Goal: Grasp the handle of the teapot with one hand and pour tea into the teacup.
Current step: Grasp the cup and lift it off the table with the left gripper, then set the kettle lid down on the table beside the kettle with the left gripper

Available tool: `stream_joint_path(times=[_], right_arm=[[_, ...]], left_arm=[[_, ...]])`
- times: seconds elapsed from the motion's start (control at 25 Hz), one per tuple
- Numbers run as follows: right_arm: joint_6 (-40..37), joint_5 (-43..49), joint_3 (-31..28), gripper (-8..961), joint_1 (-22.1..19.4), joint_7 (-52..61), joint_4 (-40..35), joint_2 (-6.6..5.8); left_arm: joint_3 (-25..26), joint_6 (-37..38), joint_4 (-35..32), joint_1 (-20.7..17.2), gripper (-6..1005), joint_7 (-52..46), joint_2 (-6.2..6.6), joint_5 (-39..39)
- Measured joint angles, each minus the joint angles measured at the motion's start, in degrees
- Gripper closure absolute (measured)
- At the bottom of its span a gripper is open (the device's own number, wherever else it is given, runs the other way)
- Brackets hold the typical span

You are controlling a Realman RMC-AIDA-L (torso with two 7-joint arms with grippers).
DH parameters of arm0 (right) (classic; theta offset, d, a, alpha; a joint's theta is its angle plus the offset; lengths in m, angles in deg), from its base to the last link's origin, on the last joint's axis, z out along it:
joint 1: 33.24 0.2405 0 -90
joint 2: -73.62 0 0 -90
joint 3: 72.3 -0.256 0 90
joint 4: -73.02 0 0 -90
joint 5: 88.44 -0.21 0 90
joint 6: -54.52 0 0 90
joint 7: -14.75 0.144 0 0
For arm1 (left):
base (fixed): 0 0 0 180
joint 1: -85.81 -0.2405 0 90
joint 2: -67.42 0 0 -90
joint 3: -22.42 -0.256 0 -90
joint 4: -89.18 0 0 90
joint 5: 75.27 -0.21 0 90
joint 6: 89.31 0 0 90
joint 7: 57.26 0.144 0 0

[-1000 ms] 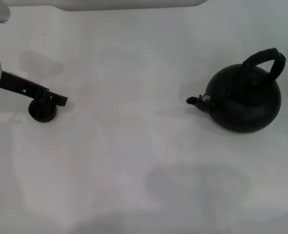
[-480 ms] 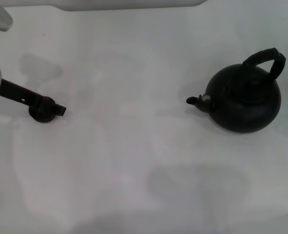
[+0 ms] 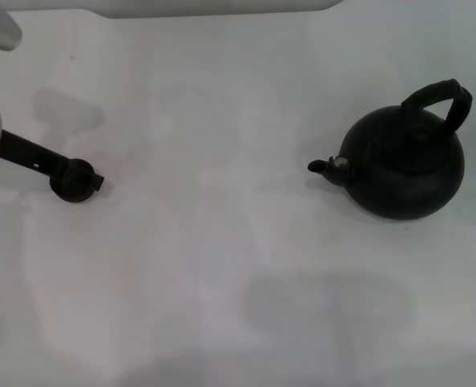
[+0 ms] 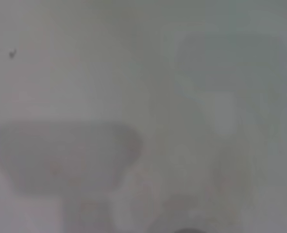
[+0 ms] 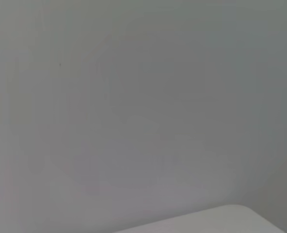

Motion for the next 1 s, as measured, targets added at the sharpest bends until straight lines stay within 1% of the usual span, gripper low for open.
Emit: stream_joint_path(times=[0.2,0.36,0.44,0.48,0.6,0.64,0.84,0.92,1.0], right_arm=[[0.0,-0.05,0.0,82,-0.06,0.0,-0.07,0.0],[0.0,-0.08,-0.05,82,-0.08,0.0,-0.07,0.0],[0.0,-0.1,-0.07,83,-0.06,0.0,-0.07,0.0],[0.0,-0.1,-0.07,83,-0.04,0.0,-0.07,0.0],[0.0,-0.09,-0.09,83,0.0,0.0,-0.07,0.0],[0.01,-0.1,-0.09,83,0.01,0.0,-0.06,0.0],[0.0,-0.14,-0.09,83,0.22,0.0,0.03,0.0],[0.0,-0.16,-0.09,83,0.25,0.0,0.03,0.0],[0.0,-0.16,-0.09,83,0.26,0.0,0.03,0.0]], left_arm=[[-0.01,-1.58,-0.61,1.2,309,-0.08,0.0,0.2],[-0.13,-2.64,-1.14,3.27,309,0.14,-0.14,0.74],[-1.45,-1.54,-0.99,4.52,309,0.64,-0.27,2.3],[-2.63,-0.73,-0.82,4.96,309,0.93,-0.35,3.39],[-8.82,2.88,-0.46,6.23,310,1.39,-0.39,6.73],[-10.18,3.77,-0.44,6.56,310,1.4,-0.4,7.38],[-19.43,6.27,1.36,9.7,310,1.47,-0.6,13.38],[-22.48,7.93,2.05,10.72,310,1.48,-0.65,14.65],[-24.46,9.11,2.47,11.21,310,1.53,-0.69,15.56]])
